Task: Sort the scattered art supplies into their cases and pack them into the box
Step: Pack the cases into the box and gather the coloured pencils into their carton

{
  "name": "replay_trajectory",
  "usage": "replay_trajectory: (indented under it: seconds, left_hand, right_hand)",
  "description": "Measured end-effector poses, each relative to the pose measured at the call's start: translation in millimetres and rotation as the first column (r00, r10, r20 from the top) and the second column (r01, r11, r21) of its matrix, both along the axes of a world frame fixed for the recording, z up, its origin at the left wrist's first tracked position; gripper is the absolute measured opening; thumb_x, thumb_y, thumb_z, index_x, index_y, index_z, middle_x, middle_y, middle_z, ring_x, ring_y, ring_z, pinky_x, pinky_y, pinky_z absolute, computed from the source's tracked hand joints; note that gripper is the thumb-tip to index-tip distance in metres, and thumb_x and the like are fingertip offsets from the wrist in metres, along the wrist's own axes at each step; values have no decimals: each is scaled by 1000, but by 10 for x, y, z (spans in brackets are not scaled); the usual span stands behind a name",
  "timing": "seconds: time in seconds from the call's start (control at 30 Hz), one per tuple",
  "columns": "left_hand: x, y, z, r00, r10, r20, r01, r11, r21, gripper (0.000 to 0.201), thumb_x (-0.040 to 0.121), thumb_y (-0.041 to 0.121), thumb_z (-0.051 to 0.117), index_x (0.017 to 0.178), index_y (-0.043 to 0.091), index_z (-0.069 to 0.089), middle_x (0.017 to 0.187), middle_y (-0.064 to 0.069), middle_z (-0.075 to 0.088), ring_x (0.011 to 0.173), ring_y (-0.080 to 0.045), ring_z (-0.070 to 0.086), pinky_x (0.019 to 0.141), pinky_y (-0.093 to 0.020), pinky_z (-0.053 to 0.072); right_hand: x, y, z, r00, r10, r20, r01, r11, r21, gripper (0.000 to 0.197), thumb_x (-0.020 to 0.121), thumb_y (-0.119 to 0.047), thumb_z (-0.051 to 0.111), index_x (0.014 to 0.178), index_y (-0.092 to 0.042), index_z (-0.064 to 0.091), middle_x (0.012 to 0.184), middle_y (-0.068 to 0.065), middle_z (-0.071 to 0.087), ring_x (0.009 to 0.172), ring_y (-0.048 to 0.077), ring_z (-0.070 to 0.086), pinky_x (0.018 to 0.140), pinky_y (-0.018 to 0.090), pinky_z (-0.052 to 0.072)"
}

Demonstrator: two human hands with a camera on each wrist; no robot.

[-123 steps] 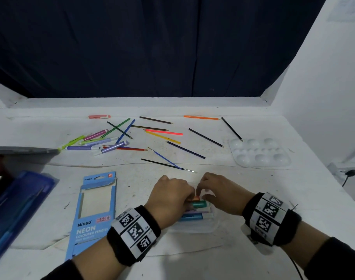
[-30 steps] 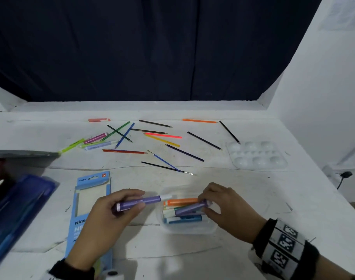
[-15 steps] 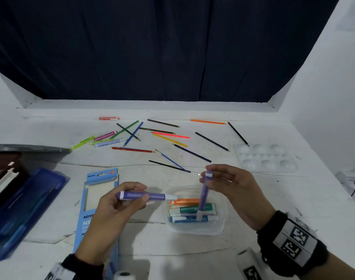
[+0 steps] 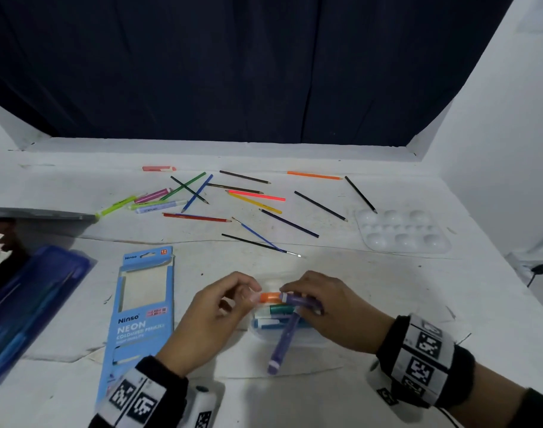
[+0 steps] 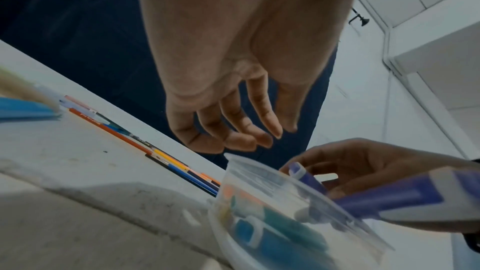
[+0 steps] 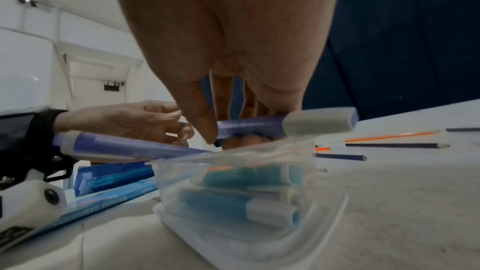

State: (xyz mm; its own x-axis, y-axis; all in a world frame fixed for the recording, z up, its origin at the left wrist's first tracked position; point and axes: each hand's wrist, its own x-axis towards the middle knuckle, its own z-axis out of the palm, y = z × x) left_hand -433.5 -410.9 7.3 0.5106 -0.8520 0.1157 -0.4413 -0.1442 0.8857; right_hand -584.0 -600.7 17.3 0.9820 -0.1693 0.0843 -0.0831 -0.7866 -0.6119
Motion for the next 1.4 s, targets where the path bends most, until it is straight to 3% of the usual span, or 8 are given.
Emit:
replay_trajectory:
  seconds: [0.17, 0.27, 0.37, 0.63, 0.77, 0.93, 1.07, 1.4]
  left_hand:
    - [-38, 62, 75, 960, -169, 223, 146, 983, 114, 20, 83, 57, 68, 93, 40, 66, 90, 15, 64, 86, -12, 59, 71, -19, 44]
    - [-106, 18, 110, 874, -326, 361, 252, 938, 237, 27, 80, 70, 63, 103, 55, 60, 100, 30, 57, 94, 4, 52, 83, -22, 40]
    - [-161, -36, 93, 788, -443, 427, 328, 889, 319, 46, 82, 74, 56, 123, 52, 58, 117, 40, 46, 105, 13, 42, 92, -29, 32]
    - [-119, -67, 44, 661, -576, 481, 424, 816, 394, 41, 88, 67, 55, 123, 47, 61, 128, 25, 47, 113, 4, 38, 87, -32, 27]
    - [-98, -40, 23, 735, -489, 469, 416, 872, 256, 28, 94, 60, 52, 113, 43, 64, 109, 28, 49, 105, 8, 42, 86, -32, 28]
    - [-57, 30, 134, 872, -314, 376, 324, 945, 38, 14, 98, 44, 57, 108, 35, 61, 101, 16, 56, 98, -9, 56, 85, -33, 39]
    - [12, 99, 194, 978, -95, 186, 125, 980, -156, 14, 98, 36, 53, 107, 27, 58, 99, 7, 64, 94, -18, 60, 81, -35, 46]
    - [4, 142, 178, 999, 11, -43, -21, 968, -252, 25, 100, 33, 47, 110, 13, 56, 103, -3, 72, 87, -20, 63, 84, -28, 50]
  right_hand:
    - [-24, -21, -36, 999, 17, -27, -18, 999, -35, 29, 86, -7, 60, 111, -20, 67, 98, -5, 62, 85, 7, 53, 76, 13, 39]
    - [-21, -25, -44, 998, 29, -49, -30, 999, -30, 26, 87, -11, 61, 110, -21, 66, 97, -6, 62, 86, 10, 54, 78, 19, 42]
    - [-13, -20, -50, 998, 38, -48, -39, 999, -17, 25, 87, -14, 64, 110, -23, 65, 96, -5, 63, 86, 11, 56, 78, 26, 45]
    - [-26, -2, -53, 1000, 23, -9, -23, 999, -42, 24, 92, -14, 61, 113, -23, 67, 94, -2, 66, 83, 10, 56, 78, 28, 47]
    - [-55, -50, 12, 1000, 3, 27, -1, 997, -72, 28, 92, -16, 62, 117, -27, 66, 88, -6, 63, 79, 8, 54, 74, 25, 46]
    - [-69, -140, 106, 989, 13, -148, -45, 976, -211, 33, 100, -20, 47, 131, -19, 58, 104, -2, 54, 87, 11, 50, 79, 27, 47]
    - [-38, -78, 133, 975, 81, -209, -136, 956, -261, 28, 97, -16, 47, 117, -18, 66, 103, 2, 59, 86, 18, 55, 78, 34, 48]
    - [121, 146, 63, 968, 52, -244, -148, 906, -396, 26, 96, -25, 46, 115, -23, 64, 103, 0, 63, 92, 22, 59, 75, 32, 45]
